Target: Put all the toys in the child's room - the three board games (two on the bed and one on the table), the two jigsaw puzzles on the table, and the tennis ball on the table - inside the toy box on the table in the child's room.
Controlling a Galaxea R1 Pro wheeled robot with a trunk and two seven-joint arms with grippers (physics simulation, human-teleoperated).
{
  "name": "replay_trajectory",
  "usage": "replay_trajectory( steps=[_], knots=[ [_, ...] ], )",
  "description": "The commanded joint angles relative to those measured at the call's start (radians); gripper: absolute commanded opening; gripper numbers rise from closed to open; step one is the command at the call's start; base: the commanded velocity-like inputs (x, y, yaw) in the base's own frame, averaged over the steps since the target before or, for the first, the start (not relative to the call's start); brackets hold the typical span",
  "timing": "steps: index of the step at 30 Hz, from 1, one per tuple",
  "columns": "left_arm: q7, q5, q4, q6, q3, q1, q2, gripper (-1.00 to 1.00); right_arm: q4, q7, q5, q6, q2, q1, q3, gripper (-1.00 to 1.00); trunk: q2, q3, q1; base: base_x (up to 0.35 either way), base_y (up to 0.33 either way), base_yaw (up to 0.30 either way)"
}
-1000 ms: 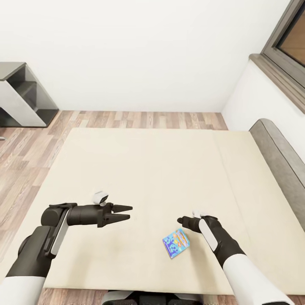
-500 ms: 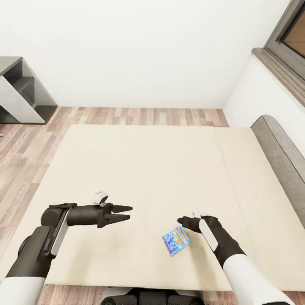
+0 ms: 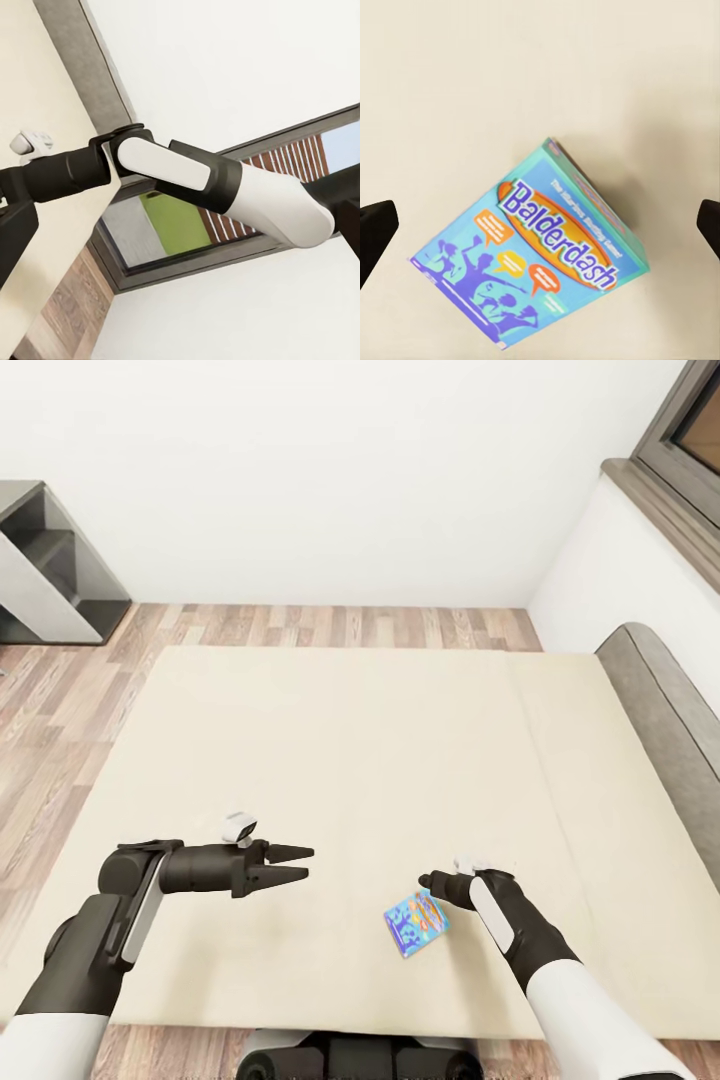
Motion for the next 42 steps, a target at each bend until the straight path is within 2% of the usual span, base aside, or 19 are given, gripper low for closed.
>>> replay_trajectory(
  steps=[1,16,33,37,42],
  knots=[
    [-0.003,0.0,0.0,0.01,0.0,0.0,0.0,1.0,-0.002,-0.01,-0.01,0.003,-0.001,0.0,0.003,1.0,-0.002,-0.003,0.0,0.0,0.0,0.0],
    [-0.001,0.0,0.0,0.01,-0.001,0.0,-0.001,1.0,-0.002,-0.01,-0.011,0.0,-0.004,0.0,0.003,1.0,-0.002,-0.027,0.0,0.0,0.0,0.0],
    [-0.002,0.004,0.001,0.01,0.004,0.0,0.004,1.0,-0.003,-0.01,-0.009,-0.014,-0.009,0.0,0.003,1.0,-0.002,-0.03,0.0,0.0,0.0,0.0],
    [-0.002,0.004,0.001,0.01,0.003,0.0,0.003,1.0,0.001,-0.019,-0.007,-0.026,-0.002,-0.019,0.001,1.0,-0.002,-0.03,0.0,0.0,0.0,0.0],
    [-0.001,0.003,0.001,0.008,0.0,0.0,-0.001,1.0,0.043,-0.022,-0.009,-0.057,-0.009,-0.074,0.0,1.0,-0.002,-0.03,0.0,0.0,0.0,0.0]
  ],
)
